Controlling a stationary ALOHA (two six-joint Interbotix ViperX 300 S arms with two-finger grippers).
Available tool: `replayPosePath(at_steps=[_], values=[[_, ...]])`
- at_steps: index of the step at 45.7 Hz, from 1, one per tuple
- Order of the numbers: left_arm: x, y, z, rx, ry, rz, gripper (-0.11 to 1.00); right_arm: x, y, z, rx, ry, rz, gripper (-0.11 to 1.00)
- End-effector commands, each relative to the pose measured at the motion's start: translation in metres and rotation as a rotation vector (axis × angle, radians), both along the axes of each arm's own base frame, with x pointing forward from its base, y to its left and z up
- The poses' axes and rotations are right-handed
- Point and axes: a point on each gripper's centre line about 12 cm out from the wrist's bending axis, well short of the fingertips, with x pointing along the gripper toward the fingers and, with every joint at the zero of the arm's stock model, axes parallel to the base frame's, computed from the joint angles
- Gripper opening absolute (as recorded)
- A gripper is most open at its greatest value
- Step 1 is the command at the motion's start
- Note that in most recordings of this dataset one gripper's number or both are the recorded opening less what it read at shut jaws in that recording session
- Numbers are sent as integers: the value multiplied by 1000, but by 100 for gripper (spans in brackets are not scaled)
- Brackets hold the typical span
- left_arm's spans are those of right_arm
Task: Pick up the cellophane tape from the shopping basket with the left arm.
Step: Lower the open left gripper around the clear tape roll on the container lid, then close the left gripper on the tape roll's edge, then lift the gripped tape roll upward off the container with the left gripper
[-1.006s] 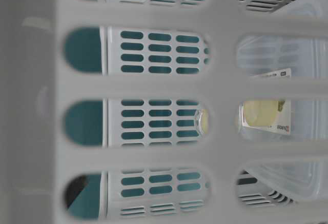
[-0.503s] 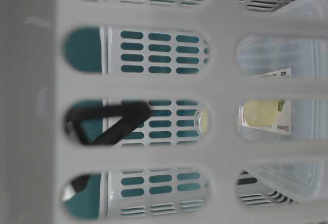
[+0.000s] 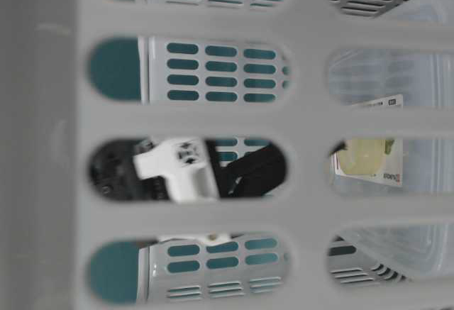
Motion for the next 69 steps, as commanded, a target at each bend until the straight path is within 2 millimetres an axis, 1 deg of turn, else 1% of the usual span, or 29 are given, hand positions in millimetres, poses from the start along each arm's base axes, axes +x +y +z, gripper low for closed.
replayPosePath(at_steps=[1,5,19,27,30,33,36,37,41,48,49,55,56,61,64,66,69], values=[[2,2,1,9,-8,-10,90,2,0,8,5,-24,1,73],[3,4,-2,10,-4,-12,90,2,0,8,5,-23,1,73],[3,8,-22,13,35,-5,90,2,1,8,8,-24,5,73],[2,8,-23,15,37,-8,88,2,1,8,7,-23,7,73],[2,7,-22,15,35,-10,84,2,1,8,7,-21,7,73],[2,7,-20,15,34,-11,73,2,1,7,8,-20,7,73],[2,6,-15,15,29,-12,57,2,1,7,8,-20,7,73],[2,5,-12,13,22,-15,51,2,1,7,7,-18,7,73],[3,4,3,13,-11,-16,51,2,1,7,5,-17,7,73],[3,2,49,8,-73,-16,51,2,1,7,8,-17,7,73],[2,2,60,10,-80,-16,51,2,1,6,8,-15,7,73],[-2,0,99,10,-71,-15,51,2,1,6,8,-18,7,73],[-4,-2,110,8,-71,-16,51,2,1,7,8,-20,7,73],[-8,-5,145,8,-69,-20,51,2,1,7,7,-21,7,73],[-12,-5,157,7,-62,-18,51,2,1,7,7,-21,7,73],[-13,-5,161,9,-54,-17,51,2,1,7,8,-23,7,73],[-13,-5,160,8,-37,-16,51,2,1,7,8,-21,7,73]])
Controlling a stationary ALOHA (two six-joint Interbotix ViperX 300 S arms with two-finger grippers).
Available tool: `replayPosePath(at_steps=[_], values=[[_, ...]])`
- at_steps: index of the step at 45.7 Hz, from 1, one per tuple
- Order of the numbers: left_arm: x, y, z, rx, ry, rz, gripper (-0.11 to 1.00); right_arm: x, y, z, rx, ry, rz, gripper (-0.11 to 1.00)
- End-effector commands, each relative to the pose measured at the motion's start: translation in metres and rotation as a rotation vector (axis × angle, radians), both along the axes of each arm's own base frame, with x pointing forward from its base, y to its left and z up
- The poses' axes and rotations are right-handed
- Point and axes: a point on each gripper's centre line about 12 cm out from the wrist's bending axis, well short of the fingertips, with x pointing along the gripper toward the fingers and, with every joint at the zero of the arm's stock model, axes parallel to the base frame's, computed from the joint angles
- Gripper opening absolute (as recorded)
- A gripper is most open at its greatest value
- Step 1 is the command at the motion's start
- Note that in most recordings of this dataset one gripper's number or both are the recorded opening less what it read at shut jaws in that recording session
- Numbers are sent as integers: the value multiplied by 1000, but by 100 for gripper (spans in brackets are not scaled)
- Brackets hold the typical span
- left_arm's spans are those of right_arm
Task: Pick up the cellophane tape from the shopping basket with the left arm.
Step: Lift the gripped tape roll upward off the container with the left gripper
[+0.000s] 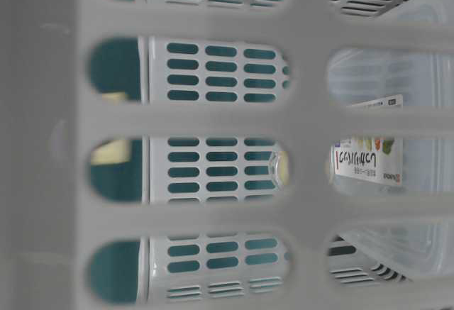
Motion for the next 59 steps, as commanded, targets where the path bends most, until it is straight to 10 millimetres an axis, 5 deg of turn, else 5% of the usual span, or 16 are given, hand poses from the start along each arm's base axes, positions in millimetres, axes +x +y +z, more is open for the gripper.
replayPosePath(at_steps=[1,28,40,59], values=[[-6,0,22,0,-32,0,51,2,0,7,5,-20,1,73],[-2,0,18,-2,-51,1,51,2,0,6,5,-18,1,73],[0,0,-9,-4,-36,9,51,2,1,6,5,-21,2,73],[-2,-2,-13,-9,-94,-2,51,1,0,7,5,-31,1,72]])
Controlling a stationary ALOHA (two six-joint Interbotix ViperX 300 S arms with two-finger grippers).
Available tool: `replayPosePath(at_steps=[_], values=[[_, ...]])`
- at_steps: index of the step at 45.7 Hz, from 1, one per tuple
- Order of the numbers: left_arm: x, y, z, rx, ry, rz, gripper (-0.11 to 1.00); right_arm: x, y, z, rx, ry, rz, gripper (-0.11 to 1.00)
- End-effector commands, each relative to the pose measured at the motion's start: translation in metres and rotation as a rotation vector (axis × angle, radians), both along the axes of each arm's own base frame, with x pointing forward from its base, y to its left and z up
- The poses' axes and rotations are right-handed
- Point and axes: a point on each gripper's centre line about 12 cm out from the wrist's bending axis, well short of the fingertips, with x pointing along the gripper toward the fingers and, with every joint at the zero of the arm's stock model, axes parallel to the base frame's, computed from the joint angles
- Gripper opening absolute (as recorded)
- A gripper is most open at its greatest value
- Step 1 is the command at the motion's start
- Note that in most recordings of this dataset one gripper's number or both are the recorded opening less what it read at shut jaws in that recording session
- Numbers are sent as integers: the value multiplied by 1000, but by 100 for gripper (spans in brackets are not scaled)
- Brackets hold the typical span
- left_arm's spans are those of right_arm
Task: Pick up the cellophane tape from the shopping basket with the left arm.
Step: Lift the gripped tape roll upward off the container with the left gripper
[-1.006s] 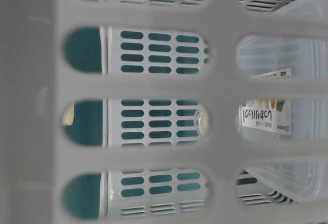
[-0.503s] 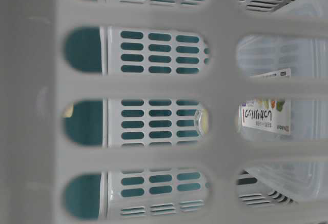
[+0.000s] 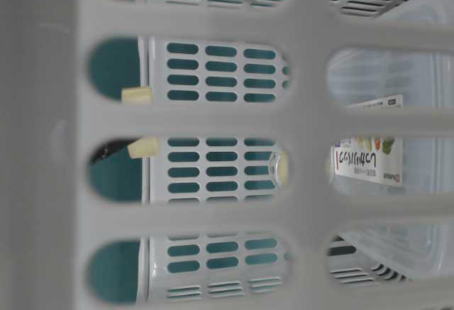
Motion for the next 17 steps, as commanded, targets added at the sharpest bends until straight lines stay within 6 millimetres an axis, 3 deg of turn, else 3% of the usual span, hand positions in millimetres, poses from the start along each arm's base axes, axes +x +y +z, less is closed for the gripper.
replayPosePath(at_steps=[1,17], values=[[-7,-1,18,-2,-46,-5,51,2,0,6,4,-18,1,72],[-15,-3,11,-5,-58,-7,51,1,0,7,4,-23,0,72]])
